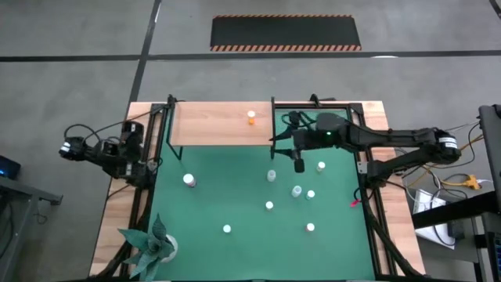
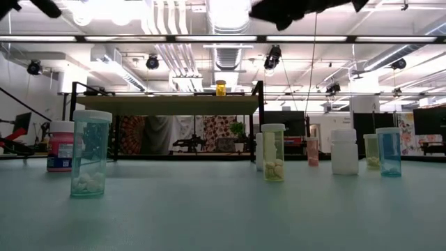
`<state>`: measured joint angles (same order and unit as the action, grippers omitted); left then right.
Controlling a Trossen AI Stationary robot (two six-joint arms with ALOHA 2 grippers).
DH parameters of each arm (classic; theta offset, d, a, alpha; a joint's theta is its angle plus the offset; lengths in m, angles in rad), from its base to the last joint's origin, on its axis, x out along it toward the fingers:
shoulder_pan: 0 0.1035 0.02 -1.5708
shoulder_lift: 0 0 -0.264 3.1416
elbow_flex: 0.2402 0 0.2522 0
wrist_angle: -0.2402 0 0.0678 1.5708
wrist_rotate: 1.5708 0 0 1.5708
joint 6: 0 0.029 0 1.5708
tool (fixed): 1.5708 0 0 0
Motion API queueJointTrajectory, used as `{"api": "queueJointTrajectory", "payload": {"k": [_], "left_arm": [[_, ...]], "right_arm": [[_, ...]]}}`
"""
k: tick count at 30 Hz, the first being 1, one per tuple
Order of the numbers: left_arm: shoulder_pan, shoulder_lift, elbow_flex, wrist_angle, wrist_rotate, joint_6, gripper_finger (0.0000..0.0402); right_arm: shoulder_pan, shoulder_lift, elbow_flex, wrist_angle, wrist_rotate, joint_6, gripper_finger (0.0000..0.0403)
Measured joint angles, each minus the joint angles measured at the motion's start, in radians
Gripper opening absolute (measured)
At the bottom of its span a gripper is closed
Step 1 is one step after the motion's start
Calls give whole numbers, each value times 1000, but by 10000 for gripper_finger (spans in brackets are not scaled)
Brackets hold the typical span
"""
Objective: Pick and place medicine bottles onto shelf by color
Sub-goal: Put the big pink pill bottle on the shelf
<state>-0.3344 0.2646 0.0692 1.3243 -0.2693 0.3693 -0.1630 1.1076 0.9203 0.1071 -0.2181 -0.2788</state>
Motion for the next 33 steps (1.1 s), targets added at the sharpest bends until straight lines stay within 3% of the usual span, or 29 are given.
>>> {"api": "queueJointTrajectory", "payload": {"k": [3,6,9,12,14,19,27,33], "left_arm": [[0,30,18,13,75,-39,65],[0,61,22,1,74,-7,65],[1,108,22,-14,75,26,65],[1,145,36,0,80,-21,65],[1,169,50,3,80,-101,65],[0,255,73,0,82,-307,65],[0,373,159,-21,78,-567,65],[-1,439,269,-234,-18,-655,65]], "right_arm": [[4,-32,-67,140,-65,46,137],[66,-60,-155,146,-66,-27,122],[148,-57,-266,205,40,-113,106],[208,-45,-334,391,169,-109,89],[235,-51,-354,467,174,-76,78],[300,-53,-367,471,167,32,55],[387,-58,-364,474,167,47,43],[395,-60,-364,444,167,57,43]]}}
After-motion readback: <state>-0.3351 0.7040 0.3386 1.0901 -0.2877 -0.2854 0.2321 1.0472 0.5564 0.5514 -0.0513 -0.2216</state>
